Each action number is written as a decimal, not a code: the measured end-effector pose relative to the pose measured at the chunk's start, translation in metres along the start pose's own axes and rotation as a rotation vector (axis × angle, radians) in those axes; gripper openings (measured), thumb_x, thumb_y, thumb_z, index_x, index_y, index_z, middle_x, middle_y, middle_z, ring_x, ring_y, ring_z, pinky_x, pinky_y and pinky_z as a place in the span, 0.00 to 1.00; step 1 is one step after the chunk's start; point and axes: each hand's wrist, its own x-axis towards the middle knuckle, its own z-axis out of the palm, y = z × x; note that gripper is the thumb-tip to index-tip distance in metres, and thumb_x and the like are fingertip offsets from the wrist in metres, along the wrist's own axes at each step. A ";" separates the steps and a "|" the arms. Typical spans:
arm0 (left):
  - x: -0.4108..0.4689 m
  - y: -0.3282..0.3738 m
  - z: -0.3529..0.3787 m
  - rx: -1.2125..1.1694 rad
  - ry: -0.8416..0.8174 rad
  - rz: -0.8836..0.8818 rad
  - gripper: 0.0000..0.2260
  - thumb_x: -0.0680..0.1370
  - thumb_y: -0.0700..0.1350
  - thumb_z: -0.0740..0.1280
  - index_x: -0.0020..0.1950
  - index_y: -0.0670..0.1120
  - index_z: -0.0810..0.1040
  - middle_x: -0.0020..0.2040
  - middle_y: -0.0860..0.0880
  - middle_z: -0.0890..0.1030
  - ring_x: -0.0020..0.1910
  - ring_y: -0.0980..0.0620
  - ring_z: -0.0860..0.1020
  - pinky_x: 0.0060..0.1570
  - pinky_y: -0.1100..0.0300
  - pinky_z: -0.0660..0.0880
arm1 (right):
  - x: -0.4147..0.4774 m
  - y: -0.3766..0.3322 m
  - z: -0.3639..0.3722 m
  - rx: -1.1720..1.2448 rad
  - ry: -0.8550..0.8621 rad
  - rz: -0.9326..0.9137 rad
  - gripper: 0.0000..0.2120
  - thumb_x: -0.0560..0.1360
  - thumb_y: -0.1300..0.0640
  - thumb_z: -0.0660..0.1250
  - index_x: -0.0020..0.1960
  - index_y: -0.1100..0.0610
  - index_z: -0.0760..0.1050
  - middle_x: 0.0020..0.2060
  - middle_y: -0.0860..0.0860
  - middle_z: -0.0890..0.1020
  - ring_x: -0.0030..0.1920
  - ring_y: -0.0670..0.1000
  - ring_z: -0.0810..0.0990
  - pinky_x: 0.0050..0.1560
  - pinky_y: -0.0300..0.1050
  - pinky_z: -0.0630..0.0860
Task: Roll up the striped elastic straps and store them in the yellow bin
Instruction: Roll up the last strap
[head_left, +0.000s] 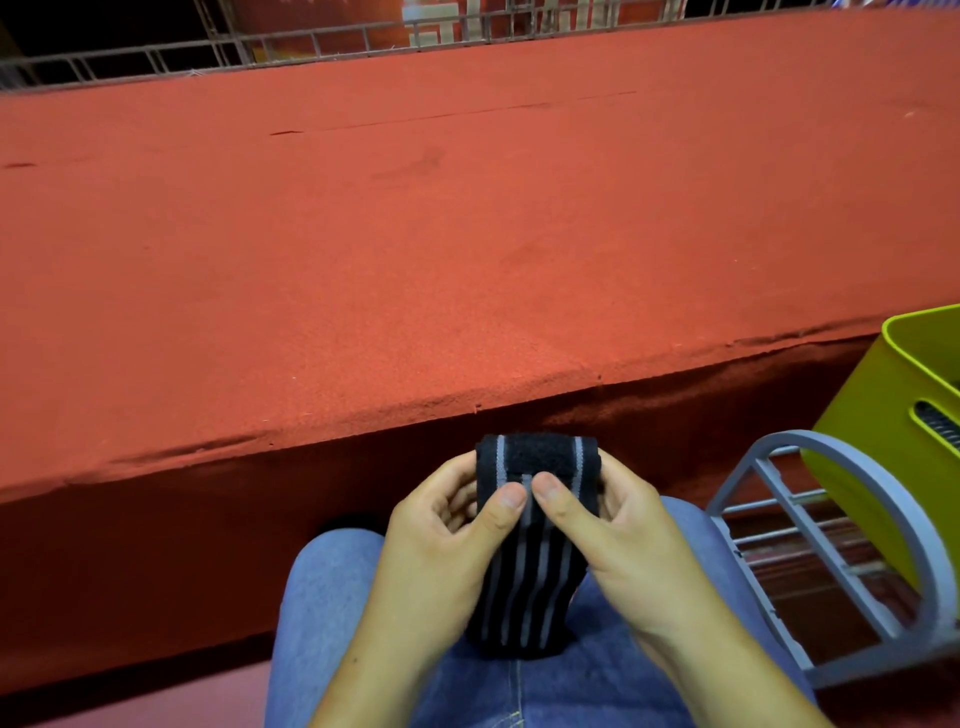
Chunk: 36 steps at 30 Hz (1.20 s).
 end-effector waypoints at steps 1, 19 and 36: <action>0.000 -0.001 0.000 0.003 0.012 0.006 0.14 0.75 0.45 0.72 0.60 0.44 0.83 0.54 0.48 0.88 0.56 0.51 0.86 0.53 0.63 0.80 | 0.000 0.001 0.000 0.018 -0.005 0.017 0.12 0.75 0.49 0.73 0.58 0.46 0.85 0.55 0.52 0.89 0.58 0.52 0.87 0.59 0.48 0.80; -0.005 0.006 -0.002 0.048 0.107 0.080 0.14 0.76 0.43 0.73 0.61 0.48 0.82 0.55 0.53 0.87 0.56 0.56 0.85 0.54 0.66 0.78 | 0.000 0.007 0.002 0.037 -0.107 0.269 0.30 0.67 0.26 0.75 0.59 0.46 0.85 0.55 0.54 0.89 0.58 0.57 0.88 0.67 0.69 0.77; -0.006 0.003 -0.002 0.097 0.025 0.095 0.20 0.77 0.31 0.71 0.55 0.57 0.83 0.67 0.59 0.80 0.63 0.55 0.81 0.60 0.61 0.79 | 0.002 0.004 -0.003 0.045 -0.074 0.194 0.38 0.62 0.19 0.72 0.61 0.44 0.83 0.60 0.53 0.87 0.64 0.53 0.85 0.72 0.62 0.75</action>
